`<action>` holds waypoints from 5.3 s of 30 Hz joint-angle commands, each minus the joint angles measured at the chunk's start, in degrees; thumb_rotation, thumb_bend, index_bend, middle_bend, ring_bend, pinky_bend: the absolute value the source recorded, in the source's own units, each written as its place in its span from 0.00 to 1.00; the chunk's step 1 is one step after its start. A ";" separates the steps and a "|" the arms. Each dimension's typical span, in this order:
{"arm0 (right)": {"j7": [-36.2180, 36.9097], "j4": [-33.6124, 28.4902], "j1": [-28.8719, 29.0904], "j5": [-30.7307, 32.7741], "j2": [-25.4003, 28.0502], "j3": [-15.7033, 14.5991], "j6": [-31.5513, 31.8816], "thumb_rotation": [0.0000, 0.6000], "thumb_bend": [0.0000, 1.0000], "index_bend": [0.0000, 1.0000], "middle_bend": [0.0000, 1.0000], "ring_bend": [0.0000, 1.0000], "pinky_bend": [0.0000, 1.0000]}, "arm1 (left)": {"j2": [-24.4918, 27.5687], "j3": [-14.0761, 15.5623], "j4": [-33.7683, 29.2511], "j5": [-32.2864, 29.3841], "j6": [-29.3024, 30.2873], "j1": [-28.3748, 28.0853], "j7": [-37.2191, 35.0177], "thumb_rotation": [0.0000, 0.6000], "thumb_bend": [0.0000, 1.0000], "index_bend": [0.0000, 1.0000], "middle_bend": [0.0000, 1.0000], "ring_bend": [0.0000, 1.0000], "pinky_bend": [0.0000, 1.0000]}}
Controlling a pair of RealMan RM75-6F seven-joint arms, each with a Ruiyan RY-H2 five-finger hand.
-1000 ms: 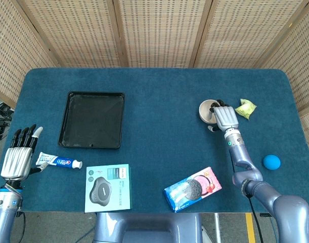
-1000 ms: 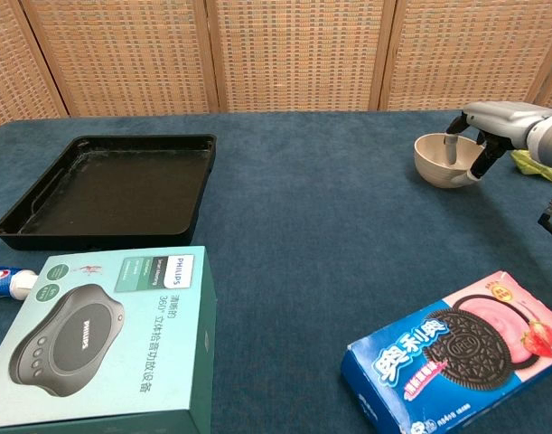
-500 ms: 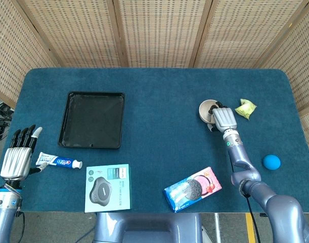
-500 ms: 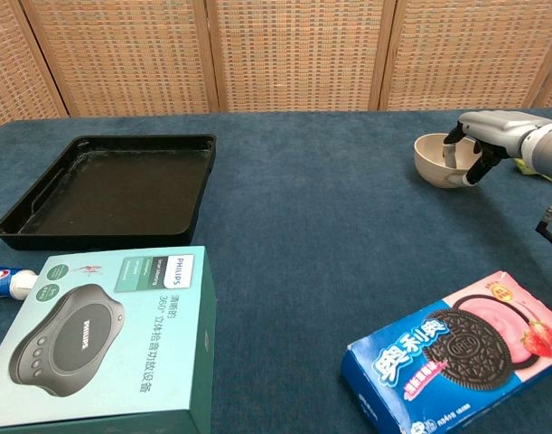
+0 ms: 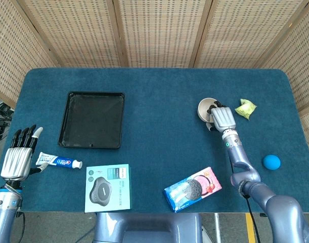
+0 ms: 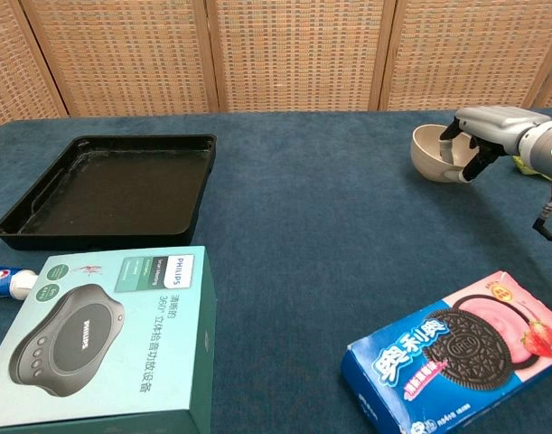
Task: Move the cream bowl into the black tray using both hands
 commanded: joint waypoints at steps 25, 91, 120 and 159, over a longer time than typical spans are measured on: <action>-15.26 -19.08 5.49 0.80 1.68 3.01 3.58 1.00 0.56 0.67 0.43 0.19 0.34 | 0.80 -0.09 0.16 0.05 -0.51 -0.12 -2.64 1.00 0.04 0.00 0.00 0.00 0.00; -22.66 -48.10 -14.02 1.38 23.15 -4.76 25.00 1.00 0.24 0.04 0.00 0.00 0.04 | 0.60 1.46 -1.27 3.11 0.41 -0.16 -0.77 1.00 0.04 0.00 0.00 0.00 0.00; 0.81 -41.15 -31.13 -8.05 26.68 -10.01 38.84 1.00 0.24 0.04 0.00 0.00 0.04 | 8.72 -7.16 -2.27 -1.81 -10.12 -10.23 -1.59 1.00 0.06 0.00 0.00 0.00 0.00; 7.66 -38.43 -32.73 -8.31 27.37 -5.96 36.51 1.00 0.24 0.06 0.00 0.00 0.04 | -16.36 -8.90 23.10 -13.06 -40.36 -45.81 9.55 1.00 0.17 0.41 0.00 0.00 0.00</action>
